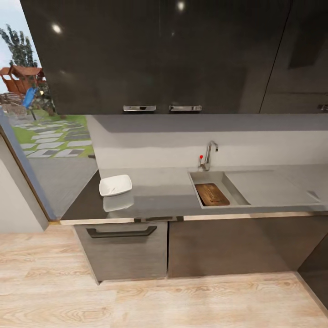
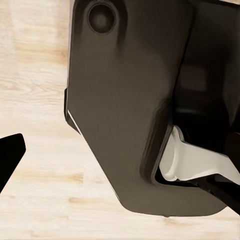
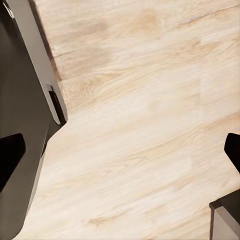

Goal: In the kitchen, take the Vidalia onion out of the sink, dice it on the chopping board with the paring knife, put the diced onion into the bowl on the countertop, then place both the paring knife and the chopping board into the sink.

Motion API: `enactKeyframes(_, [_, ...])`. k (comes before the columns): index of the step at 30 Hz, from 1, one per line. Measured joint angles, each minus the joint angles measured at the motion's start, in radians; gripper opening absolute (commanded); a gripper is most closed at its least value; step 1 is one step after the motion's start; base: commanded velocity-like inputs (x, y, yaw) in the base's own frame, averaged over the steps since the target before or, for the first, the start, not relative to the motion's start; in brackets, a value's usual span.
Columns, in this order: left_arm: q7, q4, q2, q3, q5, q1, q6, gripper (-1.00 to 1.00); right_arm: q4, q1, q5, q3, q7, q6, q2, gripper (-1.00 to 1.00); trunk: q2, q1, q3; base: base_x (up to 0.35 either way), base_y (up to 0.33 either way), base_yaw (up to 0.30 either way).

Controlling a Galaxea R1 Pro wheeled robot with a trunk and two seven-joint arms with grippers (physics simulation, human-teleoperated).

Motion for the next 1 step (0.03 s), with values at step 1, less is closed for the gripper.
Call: enactKeyframes(1, [0.0, 0.0, 0.0, 0.0, 0.0, 0.0, 0.0, 1.0, 0.0, 0.0, 0.0, 0.0, 0.0, 0.0, 0.0, 1.0, 0.0, 0.0, 0.0, 0.0, 0.0, 0.0])
